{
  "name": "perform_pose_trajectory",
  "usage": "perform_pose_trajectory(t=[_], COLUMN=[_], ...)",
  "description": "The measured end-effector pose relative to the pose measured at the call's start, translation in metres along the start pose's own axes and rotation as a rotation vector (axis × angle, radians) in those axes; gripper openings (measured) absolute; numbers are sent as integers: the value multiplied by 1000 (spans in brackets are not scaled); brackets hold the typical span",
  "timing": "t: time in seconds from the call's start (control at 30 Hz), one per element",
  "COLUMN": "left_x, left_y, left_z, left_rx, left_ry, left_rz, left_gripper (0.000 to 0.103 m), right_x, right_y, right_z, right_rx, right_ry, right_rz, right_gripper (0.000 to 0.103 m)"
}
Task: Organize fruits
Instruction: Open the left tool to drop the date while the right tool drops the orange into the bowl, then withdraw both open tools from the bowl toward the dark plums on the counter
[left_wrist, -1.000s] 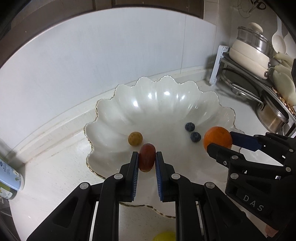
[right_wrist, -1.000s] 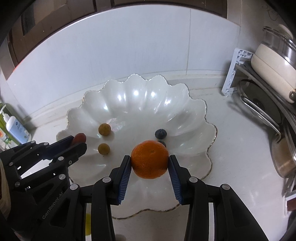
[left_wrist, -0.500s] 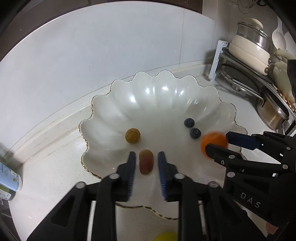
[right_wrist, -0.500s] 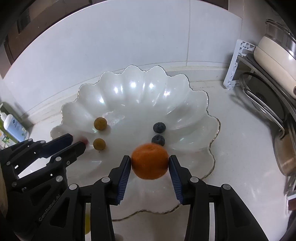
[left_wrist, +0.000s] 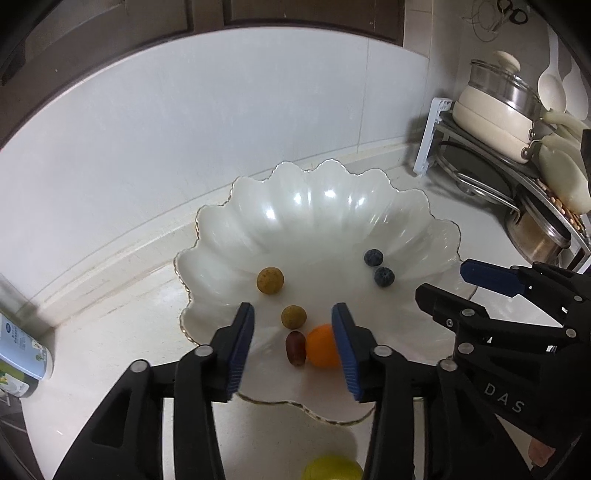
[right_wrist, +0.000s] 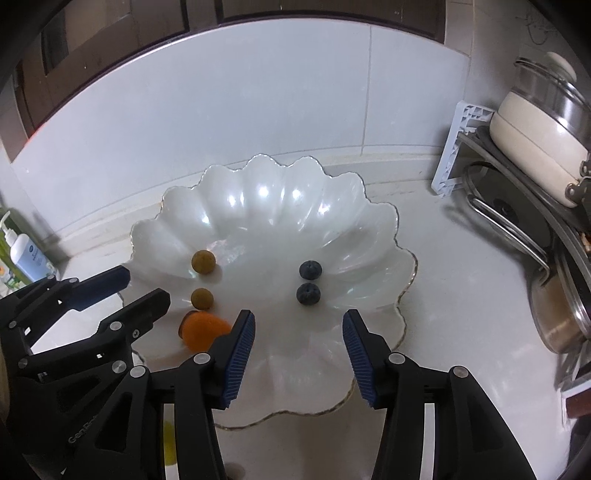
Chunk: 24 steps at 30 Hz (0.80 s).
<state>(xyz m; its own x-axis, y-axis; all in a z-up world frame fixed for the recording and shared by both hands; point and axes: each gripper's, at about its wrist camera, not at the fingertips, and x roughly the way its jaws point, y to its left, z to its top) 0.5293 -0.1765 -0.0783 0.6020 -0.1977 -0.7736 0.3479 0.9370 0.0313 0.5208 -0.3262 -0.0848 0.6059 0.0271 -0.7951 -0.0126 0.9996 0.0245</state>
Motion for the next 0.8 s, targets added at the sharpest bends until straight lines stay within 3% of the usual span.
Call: perform_pose_trajectory(t=[0.37,0.8], left_x=[-31,-78], left_y=[1,-2], left_z=[-2,-9], left_rx=[-9,-16], left_ry=[-67,-155], left_rz=[56,52], left_gripper=[53,53], right_x=[-28,-71], right_y=[3,4], right_z=[-4,-17], right_rx=[8,14], right_ry=[-54,-134], right_rz=[-17,-32], right_gripper=[51,51])
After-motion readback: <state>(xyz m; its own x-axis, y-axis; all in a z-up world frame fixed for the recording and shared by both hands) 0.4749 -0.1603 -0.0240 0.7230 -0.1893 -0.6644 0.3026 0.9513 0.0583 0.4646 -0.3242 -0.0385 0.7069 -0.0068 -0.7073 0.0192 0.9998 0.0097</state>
